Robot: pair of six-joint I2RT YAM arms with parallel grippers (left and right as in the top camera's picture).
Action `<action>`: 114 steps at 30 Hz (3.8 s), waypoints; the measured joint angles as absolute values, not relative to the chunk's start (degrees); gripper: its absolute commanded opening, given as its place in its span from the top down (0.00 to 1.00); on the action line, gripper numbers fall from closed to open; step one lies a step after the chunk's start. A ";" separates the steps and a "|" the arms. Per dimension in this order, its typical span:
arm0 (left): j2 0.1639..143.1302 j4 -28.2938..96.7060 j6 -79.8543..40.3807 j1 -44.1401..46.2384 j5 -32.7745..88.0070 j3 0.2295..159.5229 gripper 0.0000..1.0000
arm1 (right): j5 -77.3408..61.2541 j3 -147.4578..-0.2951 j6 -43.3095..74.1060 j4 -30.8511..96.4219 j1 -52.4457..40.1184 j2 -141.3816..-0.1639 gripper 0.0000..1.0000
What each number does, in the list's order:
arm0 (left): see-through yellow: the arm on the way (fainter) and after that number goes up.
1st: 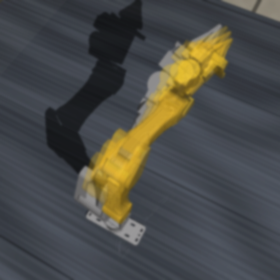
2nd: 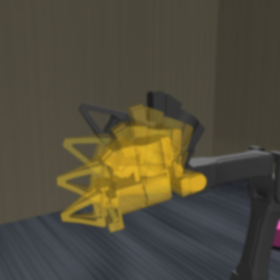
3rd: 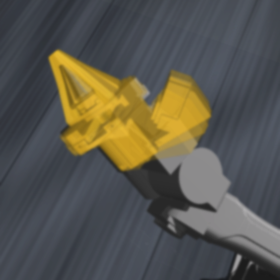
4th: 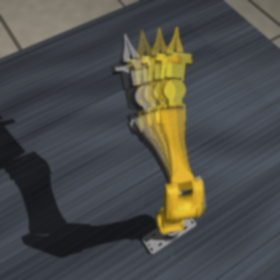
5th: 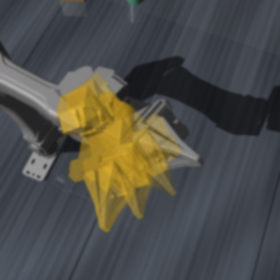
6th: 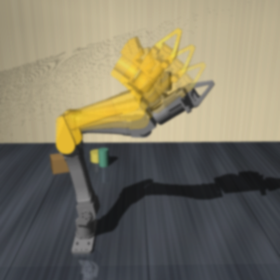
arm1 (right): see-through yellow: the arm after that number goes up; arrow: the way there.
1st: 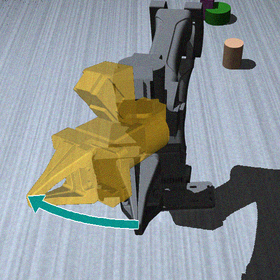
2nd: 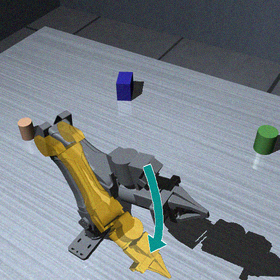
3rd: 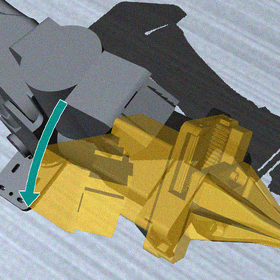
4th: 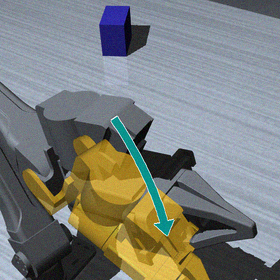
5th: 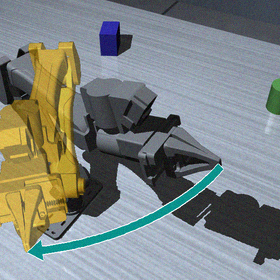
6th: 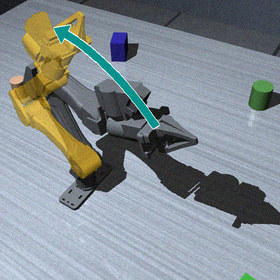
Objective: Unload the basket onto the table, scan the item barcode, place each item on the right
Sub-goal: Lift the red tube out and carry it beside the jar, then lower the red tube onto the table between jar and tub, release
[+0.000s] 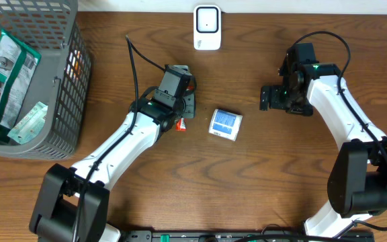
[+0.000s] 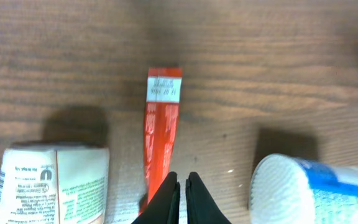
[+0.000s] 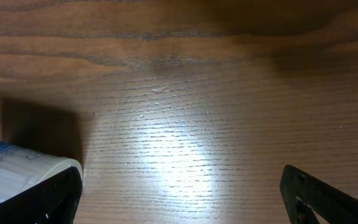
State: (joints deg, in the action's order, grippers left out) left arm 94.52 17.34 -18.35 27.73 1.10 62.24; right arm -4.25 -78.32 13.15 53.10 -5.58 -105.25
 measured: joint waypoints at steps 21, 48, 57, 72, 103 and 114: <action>102.65 20.58 -18.15 27.70 1.10 61.93 0.93 | -4.25 -78.32 13.15 53.10 -5.58 -105.25 0.01; 106.00 19.94 -18.15 27.73 1.13 61.43 0.93 | -4.25 -78.32 13.15 53.12 -5.58 -105.25 0.01; 102.28 19.18 -16.36 27.70 0.56 62.04 0.92 | -4.23 -78.32 13.15 53.10 -5.58 -105.25 0.01; 102.08 16.67 -16.05 27.70 -0.38 64.12 0.92 | -4.25 -78.32 13.15 53.10 -5.58 -105.25 0.01; 107.42 11.40 -16.05 27.55 -0.19 64.10 0.92 | -4.25 -78.32 13.15 53.10 -5.58 -105.25 0.01; 110.19 9.10 -16.03 27.55 -0.19 64.10 0.92 | -4.25 -78.32 13.15 53.10 -5.58 -105.25 0.01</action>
